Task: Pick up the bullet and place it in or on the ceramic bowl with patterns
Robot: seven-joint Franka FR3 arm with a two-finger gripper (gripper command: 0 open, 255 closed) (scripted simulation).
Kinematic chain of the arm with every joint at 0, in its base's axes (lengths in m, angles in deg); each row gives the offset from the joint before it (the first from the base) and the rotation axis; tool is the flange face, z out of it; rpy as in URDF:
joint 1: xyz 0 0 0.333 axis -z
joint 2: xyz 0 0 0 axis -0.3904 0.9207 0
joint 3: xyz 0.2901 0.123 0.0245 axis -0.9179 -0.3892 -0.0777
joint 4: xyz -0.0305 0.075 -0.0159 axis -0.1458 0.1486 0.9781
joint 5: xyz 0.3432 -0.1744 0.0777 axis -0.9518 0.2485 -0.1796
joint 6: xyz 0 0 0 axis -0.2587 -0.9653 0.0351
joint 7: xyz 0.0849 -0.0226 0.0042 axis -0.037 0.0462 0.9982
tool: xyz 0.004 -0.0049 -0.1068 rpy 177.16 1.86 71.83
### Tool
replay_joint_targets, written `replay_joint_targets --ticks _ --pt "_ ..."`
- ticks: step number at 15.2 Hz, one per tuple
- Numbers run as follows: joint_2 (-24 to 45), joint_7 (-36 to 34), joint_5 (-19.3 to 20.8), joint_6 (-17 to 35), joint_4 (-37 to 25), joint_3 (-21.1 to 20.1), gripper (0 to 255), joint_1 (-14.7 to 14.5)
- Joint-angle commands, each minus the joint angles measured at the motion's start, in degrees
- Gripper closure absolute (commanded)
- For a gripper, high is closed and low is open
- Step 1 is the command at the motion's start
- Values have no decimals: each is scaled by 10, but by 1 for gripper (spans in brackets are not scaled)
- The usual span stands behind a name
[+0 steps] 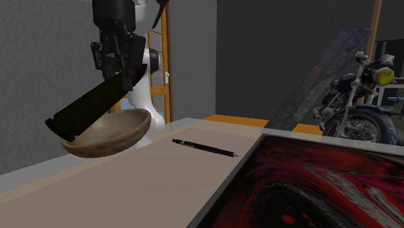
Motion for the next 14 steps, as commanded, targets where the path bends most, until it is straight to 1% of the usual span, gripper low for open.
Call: replay_joint_targets --ticks 1,9,14 --pt "-12 3 -6 19 29 3 255 3" --pt "-44 13 -23 88 126 9 255 9" --pt "-44 13 -23 88 126 9 255 9"
